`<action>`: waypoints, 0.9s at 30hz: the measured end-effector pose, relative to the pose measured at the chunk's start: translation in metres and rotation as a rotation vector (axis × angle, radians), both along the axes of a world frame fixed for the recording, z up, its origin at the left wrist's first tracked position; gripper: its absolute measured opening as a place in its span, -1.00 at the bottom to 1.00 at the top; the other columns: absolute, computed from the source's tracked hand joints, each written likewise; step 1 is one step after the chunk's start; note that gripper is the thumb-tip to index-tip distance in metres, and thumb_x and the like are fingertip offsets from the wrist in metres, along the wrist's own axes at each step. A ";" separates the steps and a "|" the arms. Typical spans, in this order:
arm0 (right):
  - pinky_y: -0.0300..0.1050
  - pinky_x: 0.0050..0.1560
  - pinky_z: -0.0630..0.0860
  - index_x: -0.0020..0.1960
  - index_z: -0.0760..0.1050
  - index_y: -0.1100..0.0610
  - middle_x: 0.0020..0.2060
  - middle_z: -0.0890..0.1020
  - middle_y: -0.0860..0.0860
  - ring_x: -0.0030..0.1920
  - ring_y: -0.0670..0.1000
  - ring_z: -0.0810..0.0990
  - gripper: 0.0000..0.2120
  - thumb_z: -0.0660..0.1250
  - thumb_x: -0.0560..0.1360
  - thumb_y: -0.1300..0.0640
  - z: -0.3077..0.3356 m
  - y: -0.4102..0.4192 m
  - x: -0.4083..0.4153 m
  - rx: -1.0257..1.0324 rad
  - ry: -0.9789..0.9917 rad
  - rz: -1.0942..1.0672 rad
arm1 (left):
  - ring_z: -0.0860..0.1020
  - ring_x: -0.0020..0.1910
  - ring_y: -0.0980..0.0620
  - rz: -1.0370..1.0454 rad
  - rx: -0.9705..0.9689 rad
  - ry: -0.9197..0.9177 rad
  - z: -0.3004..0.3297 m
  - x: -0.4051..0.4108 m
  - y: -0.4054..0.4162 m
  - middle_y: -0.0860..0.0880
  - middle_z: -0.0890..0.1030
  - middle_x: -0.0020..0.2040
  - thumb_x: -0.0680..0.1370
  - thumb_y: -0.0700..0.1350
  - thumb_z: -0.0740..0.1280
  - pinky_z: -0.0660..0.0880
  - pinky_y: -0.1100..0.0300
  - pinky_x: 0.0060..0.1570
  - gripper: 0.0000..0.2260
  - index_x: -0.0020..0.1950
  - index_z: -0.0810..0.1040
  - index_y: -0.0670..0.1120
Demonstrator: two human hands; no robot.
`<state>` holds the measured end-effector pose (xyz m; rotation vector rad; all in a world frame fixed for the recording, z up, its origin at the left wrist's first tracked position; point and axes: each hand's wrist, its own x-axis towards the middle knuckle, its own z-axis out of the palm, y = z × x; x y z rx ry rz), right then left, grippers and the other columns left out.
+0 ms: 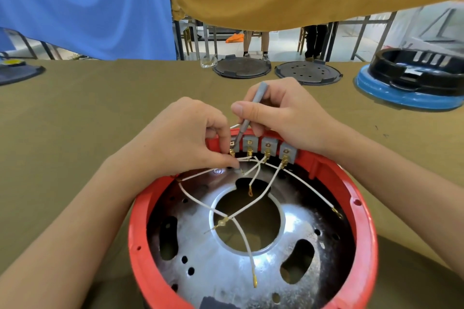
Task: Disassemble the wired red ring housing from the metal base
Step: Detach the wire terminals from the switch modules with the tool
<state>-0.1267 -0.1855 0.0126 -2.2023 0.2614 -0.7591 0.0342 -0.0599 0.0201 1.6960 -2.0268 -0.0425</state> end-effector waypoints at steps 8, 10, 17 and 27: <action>-0.11 -0.34 0.47 -0.20 0.59 0.24 -0.47 0.59 0.02 -0.45 0.03 0.53 -0.74 0.37 0.58 0.09 0.001 0.000 -0.001 -0.032 -0.006 0.016 | 0.35 -0.47 0.06 0.015 0.014 0.010 0.000 -0.001 -0.001 0.04 0.44 -0.51 0.25 0.20 0.53 0.26 0.27 -0.41 -0.76 -0.34 0.66 0.06; -0.02 -0.30 0.43 -0.21 0.59 0.23 -0.48 0.57 0.02 -0.44 0.09 0.48 -0.72 0.37 0.57 0.06 0.001 -0.003 0.001 0.066 0.028 -0.010 | 0.38 -0.47 0.04 0.014 0.018 0.021 -0.001 -0.001 -0.001 0.02 0.49 -0.49 0.23 0.22 0.52 0.31 0.21 -0.40 -0.75 -0.35 0.67 0.06; -0.04 -0.33 0.46 -0.22 0.58 0.23 -0.48 0.55 0.01 -0.46 0.09 0.48 -0.72 0.38 0.57 0.06 0.001 0.000 0.002 0.045 0.064 0.010 | 0.41 -0.45 0.02 -0.001 -0.002 0.006 -0.003 0.002 -0.002 0.01 0.54 -0.46 0.25 0.22 0.51 0.34 0.20 -0.41 -0.76 -0.35 0.66 0.07; 0.10 -0.30 0.42 -0.21 0.56 0.36 -0.47 0.52 0.23 -0.45 0.07 0.44 -0.70 0.35 0.59 0.15 0.003 0.005 -0.003 0.006 -0.079 -0.056 | 0.45 -0.42 0.16 -0.101 -0.018 -0.073 -0.001 0.001 -0.002 0.17 0.44 -0.47 0.36 0.04 0.58 0.29 0.26 -0.36 -0.89 -0.19 0.71 0.08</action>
